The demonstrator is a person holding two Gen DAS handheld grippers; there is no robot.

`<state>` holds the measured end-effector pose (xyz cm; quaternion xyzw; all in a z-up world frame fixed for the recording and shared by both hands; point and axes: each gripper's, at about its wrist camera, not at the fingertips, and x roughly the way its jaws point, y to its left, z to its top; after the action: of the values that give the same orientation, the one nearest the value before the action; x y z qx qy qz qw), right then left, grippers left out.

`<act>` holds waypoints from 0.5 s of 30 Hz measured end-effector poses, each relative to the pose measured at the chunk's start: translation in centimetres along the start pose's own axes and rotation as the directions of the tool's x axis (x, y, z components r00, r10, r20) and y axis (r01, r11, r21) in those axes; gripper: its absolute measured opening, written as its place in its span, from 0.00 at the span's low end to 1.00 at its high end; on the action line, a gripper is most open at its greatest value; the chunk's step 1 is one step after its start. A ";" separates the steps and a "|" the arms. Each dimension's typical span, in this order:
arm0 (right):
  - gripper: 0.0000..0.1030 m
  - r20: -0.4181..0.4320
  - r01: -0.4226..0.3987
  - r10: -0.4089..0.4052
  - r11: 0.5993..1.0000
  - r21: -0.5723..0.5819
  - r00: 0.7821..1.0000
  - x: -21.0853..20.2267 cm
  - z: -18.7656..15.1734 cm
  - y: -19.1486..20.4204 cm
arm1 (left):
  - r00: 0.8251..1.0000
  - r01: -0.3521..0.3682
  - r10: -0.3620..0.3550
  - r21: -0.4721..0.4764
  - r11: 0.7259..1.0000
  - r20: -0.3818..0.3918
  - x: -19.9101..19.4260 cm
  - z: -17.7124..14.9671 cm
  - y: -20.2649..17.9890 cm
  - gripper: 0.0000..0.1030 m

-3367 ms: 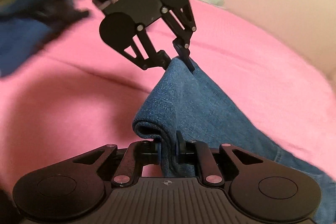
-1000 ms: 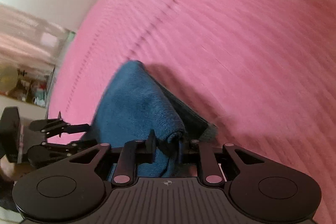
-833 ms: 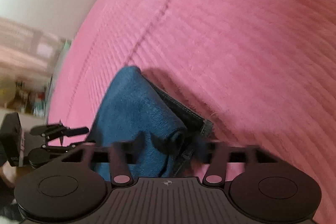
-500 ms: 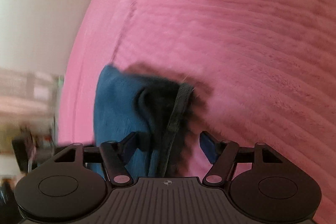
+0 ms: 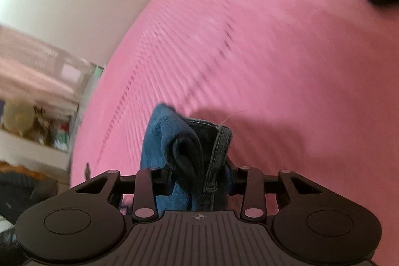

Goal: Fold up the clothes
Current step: 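Lower the folded jeans onto the bed and open the right gripper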

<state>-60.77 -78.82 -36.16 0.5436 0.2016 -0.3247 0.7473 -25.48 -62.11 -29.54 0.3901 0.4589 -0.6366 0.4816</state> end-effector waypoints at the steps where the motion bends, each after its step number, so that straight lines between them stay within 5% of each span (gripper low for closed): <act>1: 0.35 -0.008 0.015 -0.015 0.999 -0.050 1.000 1.1 1.5 0.8 | 1.000 -0.009 0.009 0.004 1.000 0.015 -0.3 -0.7 -0.5 0.43; 7: 0.58 -0.001 0.184 -0.187 0.970 -0.160 0.982 6.0 5.0 3.2 | 0.996 -0.033 0.035 -0.023 0.999 0.083 -2.0 -4.0 -1.9 0.42; 12: 0.60 0.129 0.317 -0.299 0.936 -0.153 0.945 1.3 -1.3 3.8 | 0.996 -0.037 0.036 0.011 0.999 0.076 -2.6 -4.8 -0.9 0.41; 15: 0.61 0.175 0.290 -0.283 0.957 -0.020 0.943 -2.5 -7.3 4.1 | 0.995 -0.056 0.048 0.089 0.994 0.083 -3.0 -4.7 -0.6 0.41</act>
<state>-59.26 -70.43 -34.17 0.4618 0.2212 -0.4704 0.7187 -25.15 -56.76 -27.87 0.3974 0.3989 -0.6596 0.4979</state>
